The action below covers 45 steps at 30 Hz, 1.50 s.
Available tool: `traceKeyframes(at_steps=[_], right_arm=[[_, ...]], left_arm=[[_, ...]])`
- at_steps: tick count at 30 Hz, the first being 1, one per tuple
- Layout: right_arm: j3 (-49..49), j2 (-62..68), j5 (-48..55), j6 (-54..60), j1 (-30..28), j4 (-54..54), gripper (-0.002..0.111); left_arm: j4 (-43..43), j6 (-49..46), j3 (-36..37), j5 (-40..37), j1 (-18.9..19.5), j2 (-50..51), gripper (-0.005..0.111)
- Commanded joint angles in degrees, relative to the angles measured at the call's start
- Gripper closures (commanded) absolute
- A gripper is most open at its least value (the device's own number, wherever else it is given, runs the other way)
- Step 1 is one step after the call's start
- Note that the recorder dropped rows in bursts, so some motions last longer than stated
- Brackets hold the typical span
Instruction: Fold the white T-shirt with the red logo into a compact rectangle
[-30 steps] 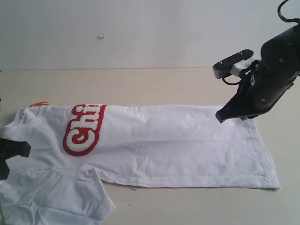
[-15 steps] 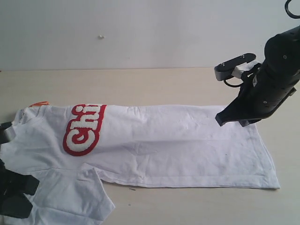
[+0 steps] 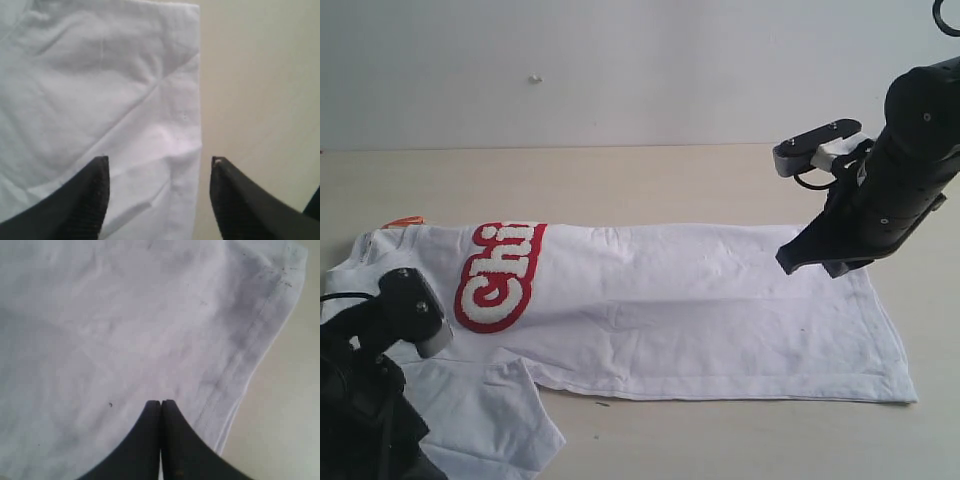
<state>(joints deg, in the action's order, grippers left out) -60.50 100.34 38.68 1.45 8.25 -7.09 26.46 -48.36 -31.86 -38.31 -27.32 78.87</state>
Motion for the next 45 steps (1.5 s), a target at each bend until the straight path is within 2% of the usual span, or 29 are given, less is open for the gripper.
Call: traceKeyframes(at_steps=[1, 8, 24, 27, 34, 42, 45], right_arm=[[0.22, -0.59, 0.15, 0.60, -0.24, 0.60, 0.108], [0.22, -0.59, 0.15, 1.14, -0.24, 1.09, 0.108], [0.22, -0.59, -0.30, 1.14, -0.24, 1.08, 0.108], [0.22, -0.59, -0.45, 1.14, -0.24, 1.08, 0.108], [0.22, -0.59, -0.65, 1.02, -0.24, 1.08, 0.108], [0.22, -0.59, -0.78, 1.02, -0.24, 0.98, 0.108], [0.22, -0.59, -0.90, 1.02, -0.24, 0.98, 0.108]], left_arm=[[-9.04, -1.08, 0.32, 2.72, -3.97, 1.35, 0.048], [-19.71, -1.33, 0.32, 4.27, -7.83, 3.11, 0.048], [-15.29, -2.86, 0.73, 4.30, -8.07, 8.92, 0.048], [-15.29, -2.99, 1.23, 4.42, -8.07, 9.18, 0.058], [-15.29, -3.18, 1.23, 5.38, -8.07, 9.18, 0.106], [-12.43, -3.08, 1.23, 7.56, -8.07, 9.18, 0.105], [-12.11, -3.85, 1.23, 7.56, -8.07, 10.06, 0.091]])
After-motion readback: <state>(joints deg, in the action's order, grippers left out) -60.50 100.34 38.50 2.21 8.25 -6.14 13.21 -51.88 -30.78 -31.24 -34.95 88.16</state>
